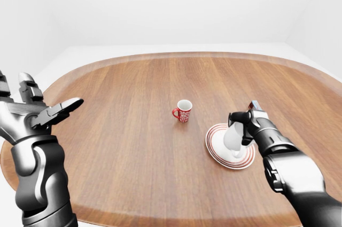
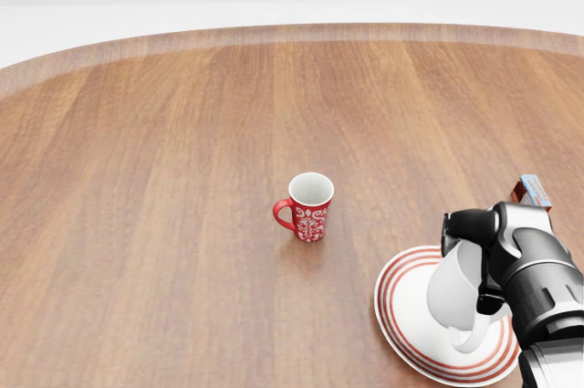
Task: Put the white mug on the plate.
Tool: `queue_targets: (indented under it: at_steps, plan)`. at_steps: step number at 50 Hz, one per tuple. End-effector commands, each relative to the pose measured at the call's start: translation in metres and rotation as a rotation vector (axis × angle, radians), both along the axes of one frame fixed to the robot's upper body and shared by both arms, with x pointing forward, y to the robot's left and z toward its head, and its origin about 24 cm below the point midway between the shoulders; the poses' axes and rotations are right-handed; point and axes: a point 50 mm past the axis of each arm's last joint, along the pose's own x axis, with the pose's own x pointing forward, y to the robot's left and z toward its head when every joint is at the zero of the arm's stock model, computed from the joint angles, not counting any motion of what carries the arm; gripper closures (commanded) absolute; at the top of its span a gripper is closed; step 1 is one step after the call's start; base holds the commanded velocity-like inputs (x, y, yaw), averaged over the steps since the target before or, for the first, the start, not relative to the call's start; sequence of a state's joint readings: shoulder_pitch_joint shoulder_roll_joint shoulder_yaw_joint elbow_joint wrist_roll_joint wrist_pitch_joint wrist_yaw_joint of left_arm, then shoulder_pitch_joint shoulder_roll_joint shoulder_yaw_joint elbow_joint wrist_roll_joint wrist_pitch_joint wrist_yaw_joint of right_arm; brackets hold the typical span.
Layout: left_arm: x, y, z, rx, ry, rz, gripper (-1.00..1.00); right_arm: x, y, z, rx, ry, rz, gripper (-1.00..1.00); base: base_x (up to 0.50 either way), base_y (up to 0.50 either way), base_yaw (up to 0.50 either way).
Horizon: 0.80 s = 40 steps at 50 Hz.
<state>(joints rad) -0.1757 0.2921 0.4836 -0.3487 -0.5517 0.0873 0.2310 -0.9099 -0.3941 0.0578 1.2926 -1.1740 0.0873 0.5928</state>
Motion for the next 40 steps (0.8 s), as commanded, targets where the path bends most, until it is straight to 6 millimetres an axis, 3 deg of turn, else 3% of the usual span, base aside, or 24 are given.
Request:
queue_targets:
  at_steps: [1, 22, 40]
  plan:
    - [0.0, 0.0, -0.001, 0.001, 0.003, -0.001, -1.0, 0.004, 0.002, 0.002, 0.017, -0.09, -0.013, 1.0, 0.0, 0.0, 0.0]
    - [0.0, 0.0, -0.002, -0.001, 0.007, -0.002, -1.0, -0.006, 0.01, -0.021, 0.031, -0.073, -0.005, 1.0, 0.0, 0.0, 0.0]
    - [0.001, 0.0, -0.002, 0.0, 0.008, -0.003, -1.0, -0.007, 0.011, -0.023, 0.035, -0.078, -0.009, 1.0, 0.0, 0.0, 0.0]
